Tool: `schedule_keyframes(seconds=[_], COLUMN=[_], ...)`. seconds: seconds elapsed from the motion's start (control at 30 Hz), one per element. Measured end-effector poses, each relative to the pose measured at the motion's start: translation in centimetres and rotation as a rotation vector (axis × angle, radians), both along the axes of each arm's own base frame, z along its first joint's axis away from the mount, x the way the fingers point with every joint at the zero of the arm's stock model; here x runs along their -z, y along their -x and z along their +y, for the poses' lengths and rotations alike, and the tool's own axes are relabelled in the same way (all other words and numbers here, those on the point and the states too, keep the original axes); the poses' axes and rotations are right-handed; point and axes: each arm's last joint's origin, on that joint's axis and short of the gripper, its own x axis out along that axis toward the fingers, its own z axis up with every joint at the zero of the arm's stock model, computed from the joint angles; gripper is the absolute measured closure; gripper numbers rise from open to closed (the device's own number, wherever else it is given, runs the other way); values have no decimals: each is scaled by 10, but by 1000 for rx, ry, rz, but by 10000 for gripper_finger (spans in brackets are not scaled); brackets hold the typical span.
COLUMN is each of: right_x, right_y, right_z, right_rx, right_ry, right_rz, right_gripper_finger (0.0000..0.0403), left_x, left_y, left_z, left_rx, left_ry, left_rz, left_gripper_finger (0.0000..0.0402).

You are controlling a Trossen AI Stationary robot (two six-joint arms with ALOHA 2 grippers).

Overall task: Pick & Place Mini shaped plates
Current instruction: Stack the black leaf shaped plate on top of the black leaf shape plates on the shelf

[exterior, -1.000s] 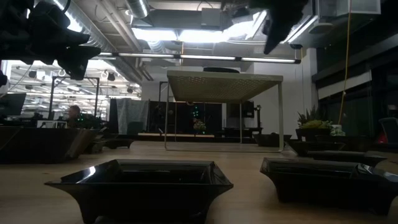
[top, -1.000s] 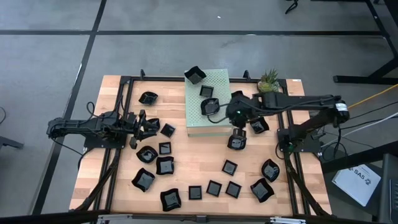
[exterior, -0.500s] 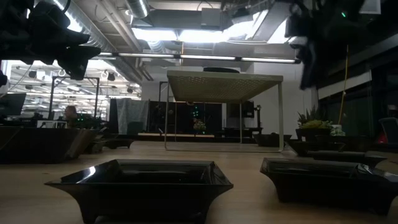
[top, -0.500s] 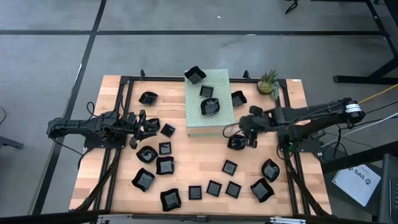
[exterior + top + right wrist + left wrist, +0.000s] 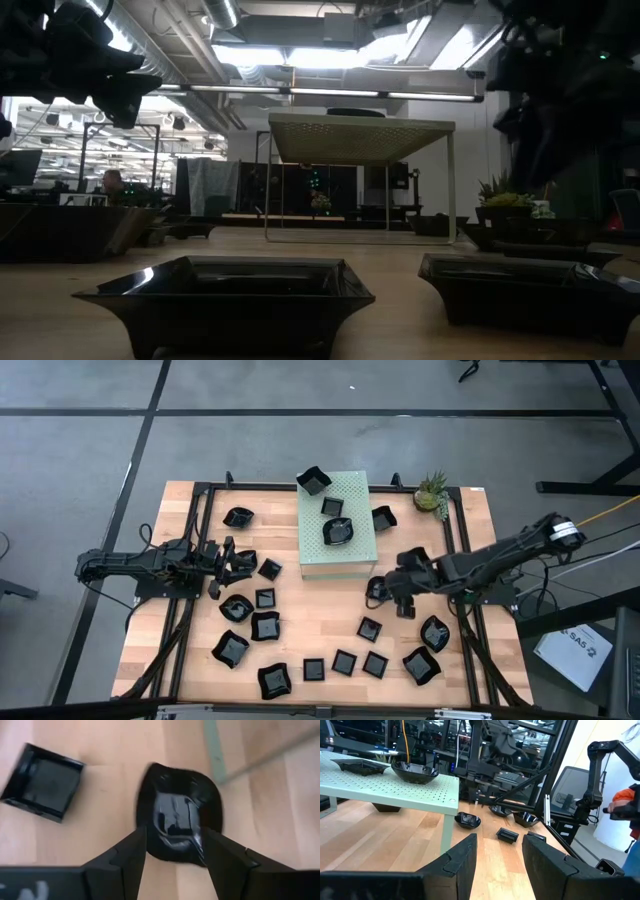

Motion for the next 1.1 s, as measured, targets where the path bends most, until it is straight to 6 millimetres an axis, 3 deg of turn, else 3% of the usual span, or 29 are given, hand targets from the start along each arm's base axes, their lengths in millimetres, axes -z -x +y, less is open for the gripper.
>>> schedule_keyframes(seconds=[0.57,1.1], right_x=[24,49], right_y=[8,-6], right_z=[18,27], right_rx=[-136,-135], right_ry=[45,109], right_rz=[16,59], right_gripper_finger=[212,212], left_x=[0,0], left_y=[0,0], left_z=[0,0], left_rx=[0,1], left_ry=[0,0], left_rz=[0,0], left_gripper_finger=[249,249])
